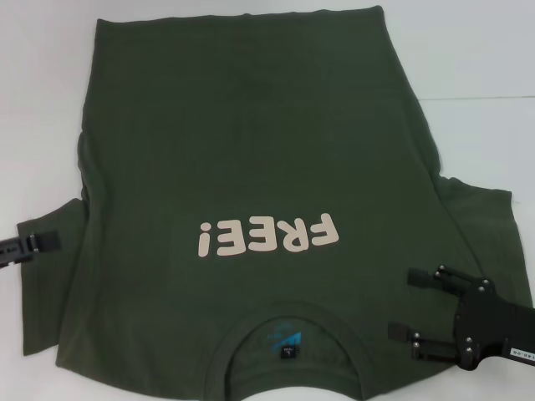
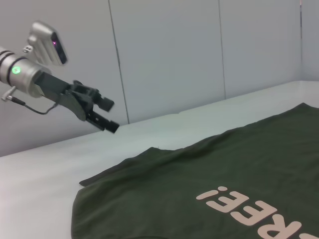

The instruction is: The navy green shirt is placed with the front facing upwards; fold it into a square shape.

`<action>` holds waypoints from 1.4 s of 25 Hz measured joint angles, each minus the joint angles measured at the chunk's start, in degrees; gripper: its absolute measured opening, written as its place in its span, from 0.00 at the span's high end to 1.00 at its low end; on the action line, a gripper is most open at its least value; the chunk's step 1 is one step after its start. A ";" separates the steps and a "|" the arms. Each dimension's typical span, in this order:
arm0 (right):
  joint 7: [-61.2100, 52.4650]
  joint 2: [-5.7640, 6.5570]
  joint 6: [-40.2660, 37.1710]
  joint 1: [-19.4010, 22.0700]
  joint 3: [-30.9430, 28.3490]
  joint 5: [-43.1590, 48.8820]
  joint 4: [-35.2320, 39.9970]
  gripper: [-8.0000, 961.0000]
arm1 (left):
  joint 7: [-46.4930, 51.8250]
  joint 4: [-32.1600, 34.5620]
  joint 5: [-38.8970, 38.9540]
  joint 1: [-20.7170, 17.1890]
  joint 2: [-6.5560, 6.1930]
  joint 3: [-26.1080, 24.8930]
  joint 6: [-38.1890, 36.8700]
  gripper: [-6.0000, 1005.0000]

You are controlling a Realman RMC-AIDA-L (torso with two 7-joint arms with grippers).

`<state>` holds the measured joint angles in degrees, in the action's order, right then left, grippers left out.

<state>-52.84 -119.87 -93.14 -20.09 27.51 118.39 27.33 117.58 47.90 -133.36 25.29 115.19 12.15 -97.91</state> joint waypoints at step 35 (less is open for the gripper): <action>-1.30 -0.01 0.63 -1.23 -0.80 0.00 0.00 0.07 | 11.81 0.87 -13.01 4.72 0.44 10.52 18.93 0.14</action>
<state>-54.14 -119.88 -92.51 -21.32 26.71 118.39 27.33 129.40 48.77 -146.37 30.01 115.63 22.67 -78.98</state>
